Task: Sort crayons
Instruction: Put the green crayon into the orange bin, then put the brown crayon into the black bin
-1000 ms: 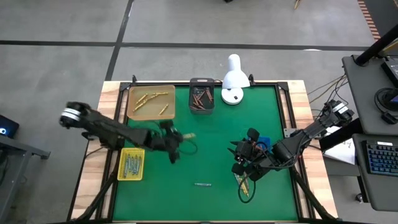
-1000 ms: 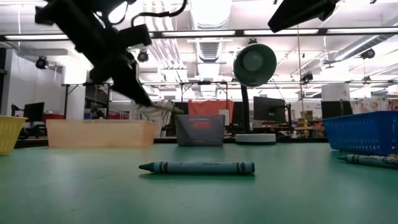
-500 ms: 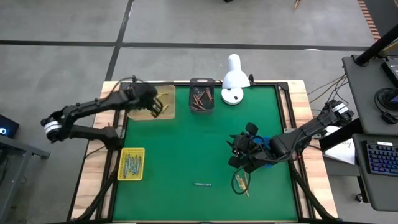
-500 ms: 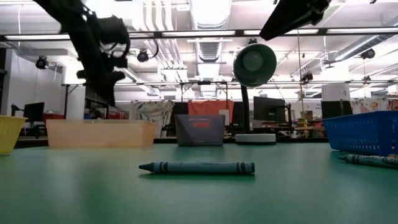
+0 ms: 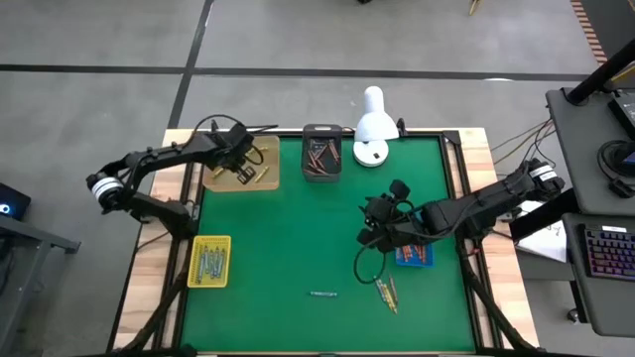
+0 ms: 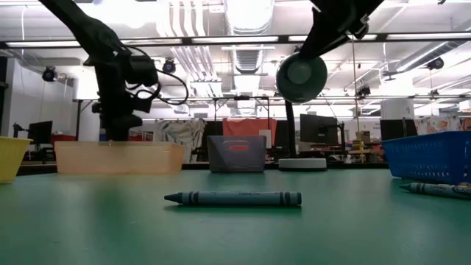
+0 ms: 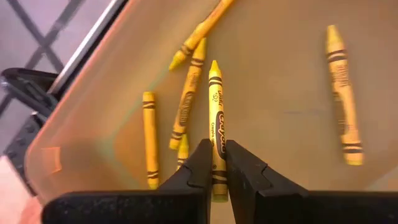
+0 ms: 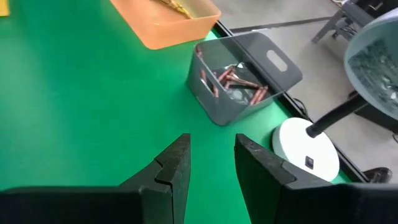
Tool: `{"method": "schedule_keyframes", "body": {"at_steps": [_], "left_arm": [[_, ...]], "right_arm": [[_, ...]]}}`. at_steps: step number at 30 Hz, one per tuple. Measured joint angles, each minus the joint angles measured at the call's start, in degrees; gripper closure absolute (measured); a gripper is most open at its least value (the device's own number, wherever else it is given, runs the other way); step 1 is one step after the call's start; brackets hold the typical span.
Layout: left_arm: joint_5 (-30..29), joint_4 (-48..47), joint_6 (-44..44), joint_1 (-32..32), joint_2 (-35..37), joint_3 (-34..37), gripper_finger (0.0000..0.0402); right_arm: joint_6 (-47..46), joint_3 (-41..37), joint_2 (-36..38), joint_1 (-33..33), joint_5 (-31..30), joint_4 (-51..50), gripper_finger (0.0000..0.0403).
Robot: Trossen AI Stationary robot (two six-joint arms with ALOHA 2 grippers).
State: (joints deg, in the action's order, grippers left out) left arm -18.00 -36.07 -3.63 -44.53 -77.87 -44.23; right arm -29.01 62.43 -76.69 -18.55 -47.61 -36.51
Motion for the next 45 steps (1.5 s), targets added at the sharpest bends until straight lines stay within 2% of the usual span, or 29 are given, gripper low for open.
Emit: {"method": "schedule_keyframes", "body": {"at_steps": [6, 12, 15, 19, 24, 29, 33, 36, 40, 45], "left_arm": [[-3.49, 0.01, -0.19, 0.0, -0.58, 0.0, 0.0358], [-3.41, -0.26, 2.49, 1.77, 2.6, 0.0, 0.0341], [-0.66, -0.46, 5.95, 4.54, 6.23, 0.0, 0.0341], [3.15, 1.36, 11.68, 11.97, 12.09, 0.0, 0.0343], [3.38, 9.71, 14.98, 26.72, 17.39, 0.02, 0.0343], [-4.6, 20.03, 13.52, 40.81, 18.63, 0.04, 0.0343], [-10.38, 26.28, 9.92, 48.99, 18.15, 0.09, 0.0343], [-11.82, 28.33, 7.64, 52.92, 17.87, 0.13, 0.0343], [-12.13, 29.5, 7.16, 54.77, 17.59, 0.13, 0.0343], [-12.16, 29.59, 7.15, 54.86, 16.53, 0.13, 0.0343]], "right_arm": [[0.11, 0.0, 0.03, 1.69, 1.51, 0.32, 0.0289], [0.07, 0.21, 0.09, 1.73, 9.09, 3.01, 0.0289], [-1.67, 1.87, 0.09, 1.71, 14.5, 3.09, 0.0289], [-7.14, 3.98, -0.04, 1.68, 22.19, 3.17, 0.0289], [-14.36, 4.0, -0.34, 1.26, 32.4, 5.08, 0.0289], [-23.65, 3.93, -2.26, -1.0, 38.92, 5.16, 0.0289], [-33.0, 3.93, -5.4, -2.94, 48.03, 5.08, 0.0292], [-39.63, 3.93, -8.57, -4.65, 55.57, 4.81, 0.0299], [-48.24, 3.93, -12.41, -7.47, 67.25, 0.74, 0.0311], [-58.01, 3.93, -15.5, -11.42, 74.97, -10.43, 0.032]]}}
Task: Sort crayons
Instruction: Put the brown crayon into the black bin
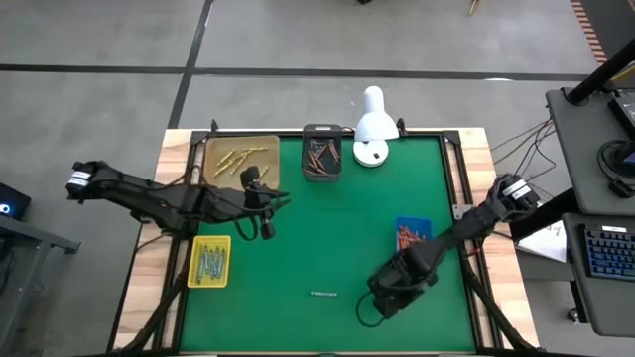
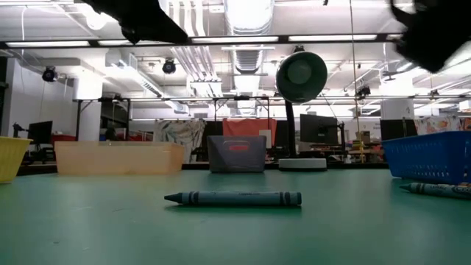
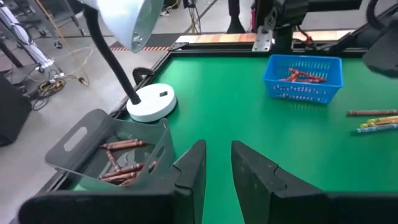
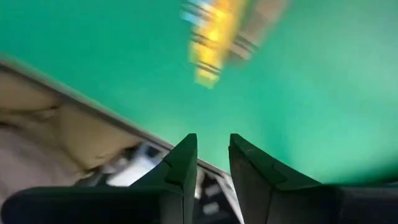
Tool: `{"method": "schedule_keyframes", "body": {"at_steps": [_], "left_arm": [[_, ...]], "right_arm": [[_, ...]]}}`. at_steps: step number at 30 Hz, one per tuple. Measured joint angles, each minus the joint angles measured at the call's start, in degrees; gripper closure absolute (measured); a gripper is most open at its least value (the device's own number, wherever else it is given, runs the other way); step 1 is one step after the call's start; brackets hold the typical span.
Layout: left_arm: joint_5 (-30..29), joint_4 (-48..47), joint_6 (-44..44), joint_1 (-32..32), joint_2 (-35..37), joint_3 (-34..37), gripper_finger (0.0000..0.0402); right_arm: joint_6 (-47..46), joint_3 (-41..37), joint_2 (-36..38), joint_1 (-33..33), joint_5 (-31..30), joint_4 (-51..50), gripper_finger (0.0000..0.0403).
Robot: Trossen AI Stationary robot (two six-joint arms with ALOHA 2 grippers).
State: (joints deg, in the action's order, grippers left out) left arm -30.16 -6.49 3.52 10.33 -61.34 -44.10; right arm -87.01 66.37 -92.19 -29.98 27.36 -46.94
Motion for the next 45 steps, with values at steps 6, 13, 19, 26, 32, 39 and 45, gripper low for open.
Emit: {"method": "schedule_keyframes", "body": {"at_steps": [6, 13, 19, 26, 32, 39, 45], "left_arm": [[-0.93, 0.07, -1.44, -0.02, -1.85, 0.0, 0.0343], [-1.2, 0.7, -1.76, -0.04, -3.67, 0.0, 0.0343], [-5.23, 0.87, -2.46, -0.09, -3.93, 0.0, 0.0343], [-5.99, 4.5, -6.95, -0.09, -3.76, 0.0, 0.0343], [-6.42, 6.91, -9.53, -0.09, -3.76, 0.0, 0.0343], [-6.9, 7.44, -10.5, -0.2, -3.8, 0.0, 0.0343], [-6.9, 7.41, -10.41, -0.2, -3.8, 0.0, 0.0343]], "right_arm": [[-5.16, 0.0, -0.74, -3.67, -0.6, -7.14, 0.0321], [-5.63, 0.0, -0.9, -4.13, -11.15, -6.64, 0.0321], [-5.59, -0.02, -2.93, -3.76, -13.56, -5.0, 0.0321], [-5.48, -0.02, -4.87, -3.34, -17.34, -3.17, 0.0321], [-6.26, -0.04, -5.15, -3.26, -18.79, -2.85, 0.0321], [-6.22, -0.04, -5.15, -3.24, -19.5, -2.88, 0.0284], [-6.12, -0.06, -5.55, -3.24, -21.34, -3.05, 0.0238]]}}
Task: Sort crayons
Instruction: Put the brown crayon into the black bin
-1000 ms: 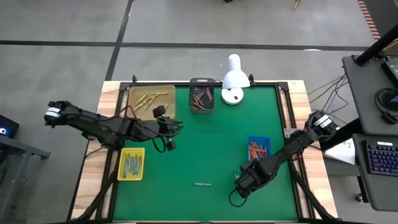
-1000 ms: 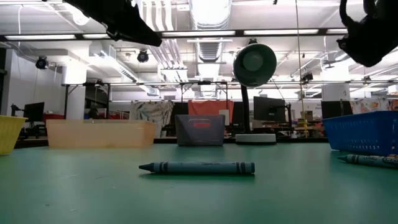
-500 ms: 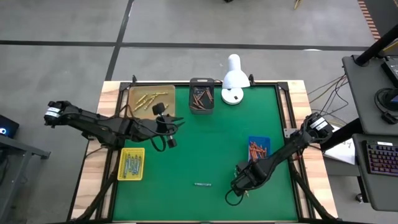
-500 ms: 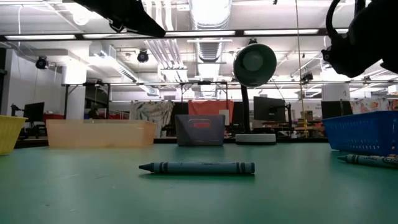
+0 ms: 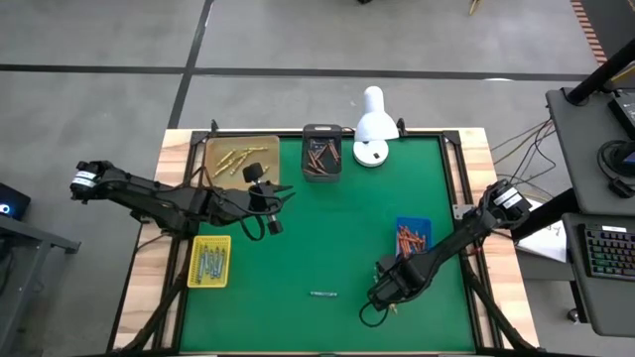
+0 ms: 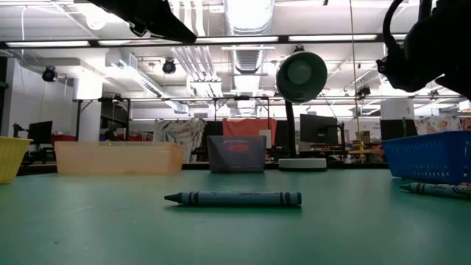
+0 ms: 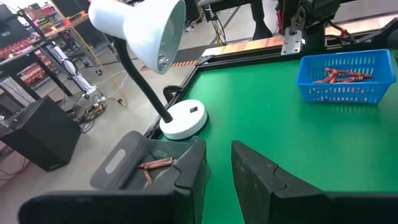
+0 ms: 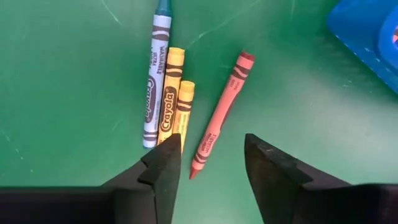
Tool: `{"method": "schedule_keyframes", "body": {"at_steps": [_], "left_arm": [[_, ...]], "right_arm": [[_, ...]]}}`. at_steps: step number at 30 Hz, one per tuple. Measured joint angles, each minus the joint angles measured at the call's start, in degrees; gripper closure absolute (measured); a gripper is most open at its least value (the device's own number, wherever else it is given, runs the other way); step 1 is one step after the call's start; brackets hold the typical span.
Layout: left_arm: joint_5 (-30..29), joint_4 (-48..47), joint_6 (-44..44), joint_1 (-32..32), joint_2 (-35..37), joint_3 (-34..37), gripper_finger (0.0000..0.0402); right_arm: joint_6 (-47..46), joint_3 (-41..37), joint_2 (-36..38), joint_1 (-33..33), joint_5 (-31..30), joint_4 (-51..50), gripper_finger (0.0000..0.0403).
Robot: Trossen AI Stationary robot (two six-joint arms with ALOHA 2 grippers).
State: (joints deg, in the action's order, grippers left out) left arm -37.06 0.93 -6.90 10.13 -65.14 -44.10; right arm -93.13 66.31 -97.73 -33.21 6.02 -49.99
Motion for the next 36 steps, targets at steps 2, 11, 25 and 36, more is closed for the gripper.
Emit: {"method": "schedule_keyframes", "body": {"at_steps": [2, 11, 25, 36], "left_arm": [[-0.02, -0.01, 0.02, 0.0, 0.0, 0.0, 0.0343], [-0.02, -0.04, 0.04, -0.07, -0.02, 0.0, 0.0343], [-0.02, -0.04, 0.09, -0.07, -0.03, 0.0, 0.0343], [-0.02, -0.04, 0.96, -0.07, -0.04, 0.0, 0.0343]], "right_arm": [[0.09, -0.05, -0.33, 0.0, -0.05, 0.09, 0.023], [0.32, -0.37, -1.77, 0.0, -0.17, -0.61, 0.0223], [1.19, -0.65, -4.75, 0.0, -0.06, -0.27, 0.025], [1.17, -0.64, -4.98, 0.0, -0.1, 0.08, 0.0305]]}}
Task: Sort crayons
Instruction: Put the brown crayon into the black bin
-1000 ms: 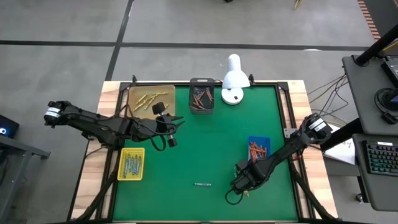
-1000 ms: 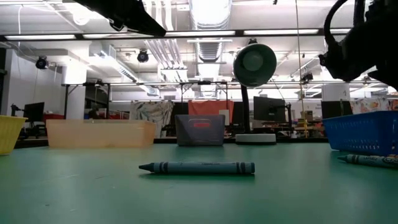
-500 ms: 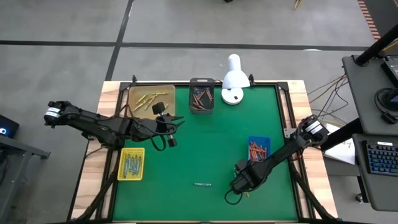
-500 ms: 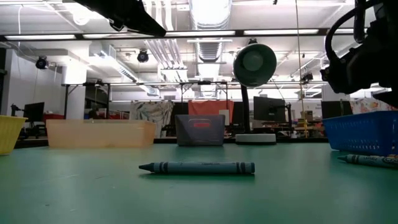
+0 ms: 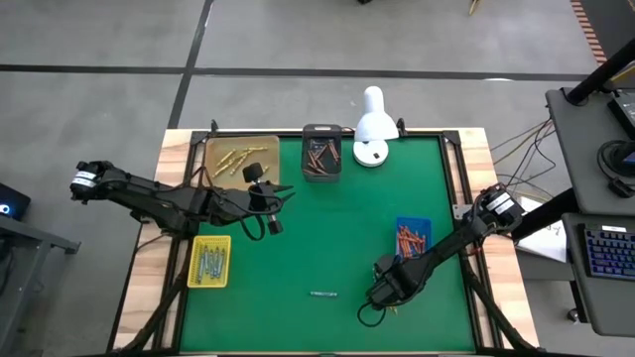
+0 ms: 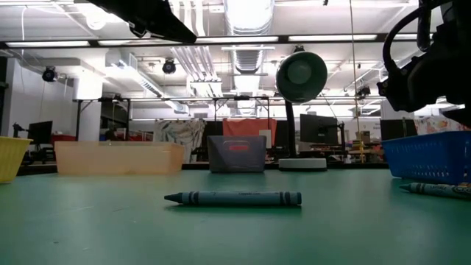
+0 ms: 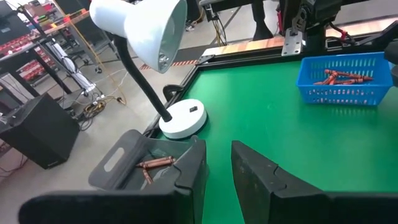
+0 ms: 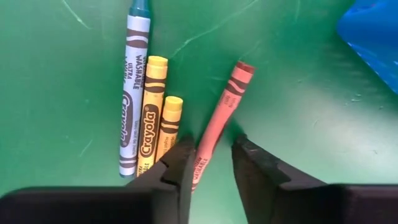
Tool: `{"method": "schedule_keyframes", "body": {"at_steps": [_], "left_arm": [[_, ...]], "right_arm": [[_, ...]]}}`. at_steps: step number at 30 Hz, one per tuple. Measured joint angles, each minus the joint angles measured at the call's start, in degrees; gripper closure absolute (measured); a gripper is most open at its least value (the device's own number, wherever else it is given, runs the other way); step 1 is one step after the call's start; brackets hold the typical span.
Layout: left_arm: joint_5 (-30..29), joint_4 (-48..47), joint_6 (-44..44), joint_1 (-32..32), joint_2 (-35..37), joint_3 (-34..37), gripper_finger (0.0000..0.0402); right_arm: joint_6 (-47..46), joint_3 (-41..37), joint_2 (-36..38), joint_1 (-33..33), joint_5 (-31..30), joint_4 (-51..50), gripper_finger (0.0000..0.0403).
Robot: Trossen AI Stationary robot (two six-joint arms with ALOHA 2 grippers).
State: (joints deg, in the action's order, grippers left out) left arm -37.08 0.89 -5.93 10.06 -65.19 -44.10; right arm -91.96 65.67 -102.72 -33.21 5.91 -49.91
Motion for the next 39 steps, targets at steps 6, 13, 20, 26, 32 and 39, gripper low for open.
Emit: {"method": "schedule_keyframes", "body": {"at_steps": [6, 13, 20, 26, 32, 39], "left_arm": [[0.02, 0.0, 0.66, 0.0, 0.0, 0.0, 0.0343], [0.04, 0.0, 1.68, -0.02, 0.0, 0.0, 0.0343], [0.08, 0.64, 2.02, -0.01, 0.0, 0.0, 0.0343], [0.17, 1.27, 2.4, 0.07, 0.0, -0.02, 0.0343], [0.26, 1.29, 3.09, 0.11, 0.0, -0.01, 0.0343], [4.27, 2.22, 3.71, 0.2, 0.0, -0.01, 0.0343]], "right_arm": [[0.02, -0.04, -0.04, 0.0, -0.02, -0.07, 0.0356], [0.75, -0.09, -0.05, 0.0, -0.19, -0.55, 0.039], [1.61, 1.36, 1.19, -0.02, -1.97, -4.7, 0.0394], [5.19, 5.54, 3.59, -0.02, -2.96, -7.59, 0.0394], [8.88, 12.27, 4.59, -0.02, -3.83, -11.59, 0.0394], [14.37, 20.15, 4.55, 0.29, -9.46, -11.48, 0.0394]]}}
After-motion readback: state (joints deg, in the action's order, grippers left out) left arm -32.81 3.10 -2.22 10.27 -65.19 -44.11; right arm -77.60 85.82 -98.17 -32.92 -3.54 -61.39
